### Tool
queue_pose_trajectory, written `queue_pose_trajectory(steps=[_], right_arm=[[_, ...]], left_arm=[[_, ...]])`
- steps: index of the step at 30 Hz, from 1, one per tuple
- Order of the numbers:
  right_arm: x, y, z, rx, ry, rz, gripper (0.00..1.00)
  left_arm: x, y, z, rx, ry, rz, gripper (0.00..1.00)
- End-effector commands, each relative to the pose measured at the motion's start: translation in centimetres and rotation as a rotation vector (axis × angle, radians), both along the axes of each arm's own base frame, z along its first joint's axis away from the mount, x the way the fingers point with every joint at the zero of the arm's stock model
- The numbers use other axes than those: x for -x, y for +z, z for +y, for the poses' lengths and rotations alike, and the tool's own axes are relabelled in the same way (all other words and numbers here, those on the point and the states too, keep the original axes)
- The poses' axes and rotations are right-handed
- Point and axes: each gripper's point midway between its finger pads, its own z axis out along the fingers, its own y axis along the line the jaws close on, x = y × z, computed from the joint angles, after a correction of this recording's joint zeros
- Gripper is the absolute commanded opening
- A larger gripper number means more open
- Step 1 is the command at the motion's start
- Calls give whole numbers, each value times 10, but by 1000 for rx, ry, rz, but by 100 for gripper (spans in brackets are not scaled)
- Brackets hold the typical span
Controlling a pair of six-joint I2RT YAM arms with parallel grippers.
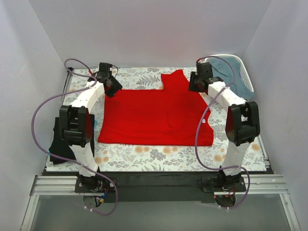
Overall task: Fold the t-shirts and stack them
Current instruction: Fold the tshirt
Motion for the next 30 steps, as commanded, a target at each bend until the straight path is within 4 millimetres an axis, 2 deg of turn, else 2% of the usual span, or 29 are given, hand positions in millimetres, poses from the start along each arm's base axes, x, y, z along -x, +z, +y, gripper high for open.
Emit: queue_pose_trajectory(steps=[1, 2, 3, 4, 5, 6, 7, 8, 9, 10, 11, 12, 13, 18, 19, 25, 29, 30], right_arm=[[-49, 24, -7, -17, 29, -107, 46], [-56, 15, -5, -35, 44, -92, 46], [-71, 29, -10, -53, 35, -135, 46], [-78, 22, -10, -62, 42, -132, 46], [-82, 24, -4, -92, 72, -136, 46], [-92, 32, -4, -97, 77, -165, 46], [-96, 33, -2, -99, 83, -175, 46], [-101, 26, 0, -102, 95, -168, 46], [-104, 24, 1, -104, 100, -168, 46], [-110, 27, 3, -107, 104, -185, 46], [-112, 19, 4, -111, 111, -173, 46], [-114, 18, 6, -118, 116, -175, 46], [-117, 19, 9, -123, 123, -186, 46], [-123, 9, 13, -135, 137, -185, 46], [-123, 7, 13, -133, 137, -183, 46], [-124, 4, 12, -145, 147, -183, 46], [-124, 4, 12, -154, 148, -182, 46], [-125, 6, 11, -157, 146, -185, 46]], left_arm=[[-40, 11, 34, -130, 86, -64, 43], [-55, 8, 39, -156, 85, -69, 43], [-63, 6, 44, -175, 86, -75, 43], [-71, 0, 46, -190, 83, -71, 42], [-85, 10, 52, -221, 93, -103, 41], [-91, -11, 55, -245, 89, -69, 40], [-97, -12, 57, -266, 83, -75, 40], [-107, -7, 61, -288, 96, -96, 39], [-112, -12, 64, -316, 87, -90, 38], [-115, -27, 67, -339, 88, -65, 37], [-116, -31, 70, -354, 92, -51, 37], [-124, -25, 72, -377, 101, -69, 37], [-126, -37, 74, -388, 98, -50, 37], [-141, -42, 77, -410, 103, -58, 37], [-140, -49, 79, -420, 110, -41, 37], [-138, -48, 82, -433, 131, -34, 36], [-133, -42, 87, -451, 148, -32, 36], [-132, -36, 89, -458, 156, -41, 36]])
